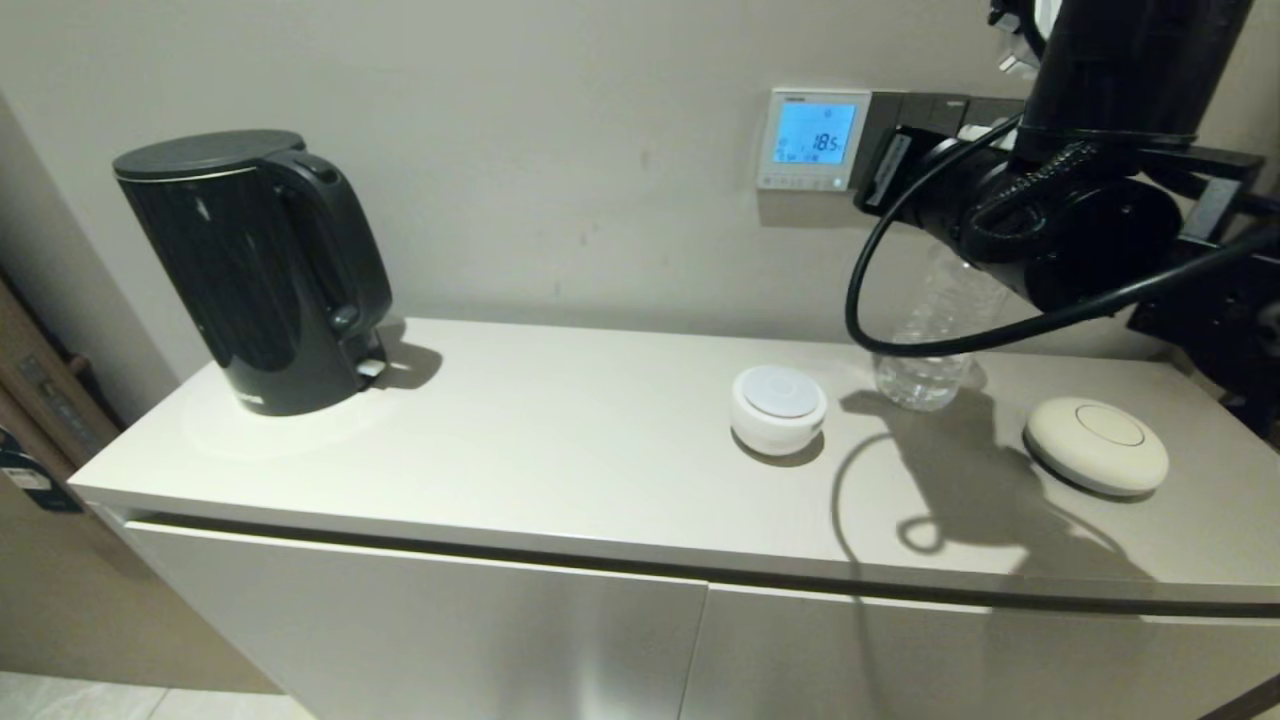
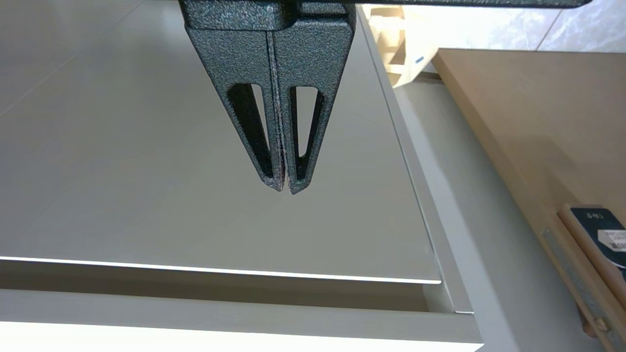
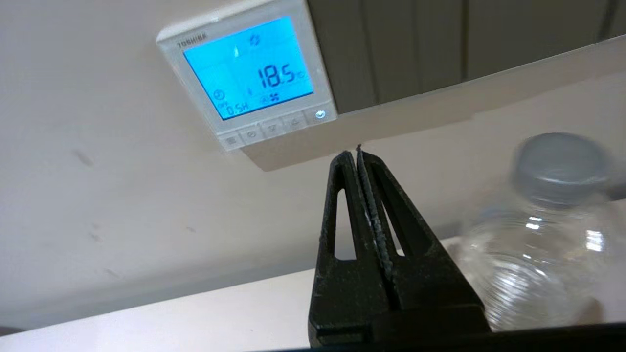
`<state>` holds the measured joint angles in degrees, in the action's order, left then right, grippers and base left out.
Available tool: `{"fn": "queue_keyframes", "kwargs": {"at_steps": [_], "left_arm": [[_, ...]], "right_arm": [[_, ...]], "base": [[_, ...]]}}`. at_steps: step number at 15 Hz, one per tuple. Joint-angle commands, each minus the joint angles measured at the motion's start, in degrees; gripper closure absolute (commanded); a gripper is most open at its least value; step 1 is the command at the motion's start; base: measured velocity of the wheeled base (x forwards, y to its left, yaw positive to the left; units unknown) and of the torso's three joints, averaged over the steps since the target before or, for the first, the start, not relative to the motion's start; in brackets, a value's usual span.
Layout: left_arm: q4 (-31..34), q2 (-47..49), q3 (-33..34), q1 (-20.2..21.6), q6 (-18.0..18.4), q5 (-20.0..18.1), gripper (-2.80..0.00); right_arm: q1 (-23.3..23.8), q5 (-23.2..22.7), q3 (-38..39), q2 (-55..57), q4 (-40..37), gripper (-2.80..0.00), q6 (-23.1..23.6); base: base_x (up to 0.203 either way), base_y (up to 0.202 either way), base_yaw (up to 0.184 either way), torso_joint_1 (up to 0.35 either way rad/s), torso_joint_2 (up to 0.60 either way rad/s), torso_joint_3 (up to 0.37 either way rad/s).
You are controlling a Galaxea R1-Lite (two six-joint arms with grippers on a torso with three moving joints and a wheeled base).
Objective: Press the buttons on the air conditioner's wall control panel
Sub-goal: Turn off the central air conditioner
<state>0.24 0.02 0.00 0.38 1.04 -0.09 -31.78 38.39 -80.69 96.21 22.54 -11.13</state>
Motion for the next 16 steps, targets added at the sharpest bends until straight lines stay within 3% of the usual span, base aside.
{"fn": "queue_keyframes", "kwargs": {"at_steps": [1,16], "left_arm": [[0.0,0.0,0.0,0.0,0.0,0.0,0.0],[0.0,0.0,0.0,0.0,0.0,0.0,0.0]], "right_arm": [[0.0,0.2,-1.6,4.1,0.1,0.0,0.0],[3.2,0.1,-7.8,11.2,0.3,0.0,-0.3]], "base": [[0.0,0.0,0.0,0.0,0.0,0.0],[0.0,0.0,0.0,0.0,0.0,0.0]]}}
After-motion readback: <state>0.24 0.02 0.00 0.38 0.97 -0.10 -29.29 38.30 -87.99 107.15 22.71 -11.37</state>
